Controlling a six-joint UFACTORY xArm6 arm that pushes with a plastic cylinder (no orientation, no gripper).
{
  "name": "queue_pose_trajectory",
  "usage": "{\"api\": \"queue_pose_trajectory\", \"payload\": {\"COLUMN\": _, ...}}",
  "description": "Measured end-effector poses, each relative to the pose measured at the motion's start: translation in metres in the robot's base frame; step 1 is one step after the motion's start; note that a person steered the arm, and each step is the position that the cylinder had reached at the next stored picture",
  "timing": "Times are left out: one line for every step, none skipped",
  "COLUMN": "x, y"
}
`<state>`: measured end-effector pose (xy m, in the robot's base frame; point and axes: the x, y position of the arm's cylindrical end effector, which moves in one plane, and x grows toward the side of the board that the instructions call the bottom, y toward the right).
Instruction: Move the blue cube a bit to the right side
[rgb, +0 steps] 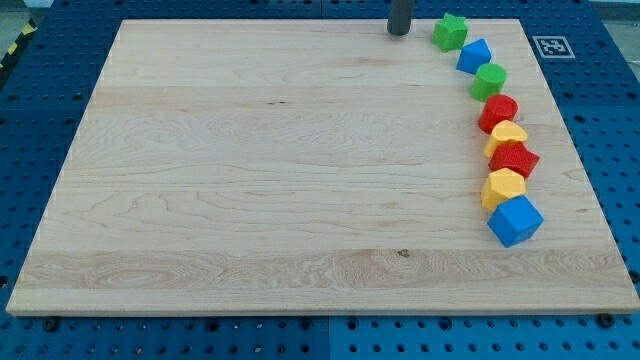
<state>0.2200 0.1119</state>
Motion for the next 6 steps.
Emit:
{"api": "queue_pose_trajectory", "payload": {"x": 0.007, "y": 0.009}}
{"api": "queue_pose_trajectory", "payload": {"x": 0.007, "y": 0.016}}
{"api": "queue_pose_trajectory", "payload": {"x": 0.007, "y": 0.033}}
{"api": "queue_pose_trajectory", "payload": {"x": 0.007, "y": 0.046}}
{"api": "queue_pose_trajectory", "payload": {"x": 0.007, "y": 0.054}}
{"api": "queue_pose_trajectory", "payload": {"x": 0.007, "y": 0.025}}
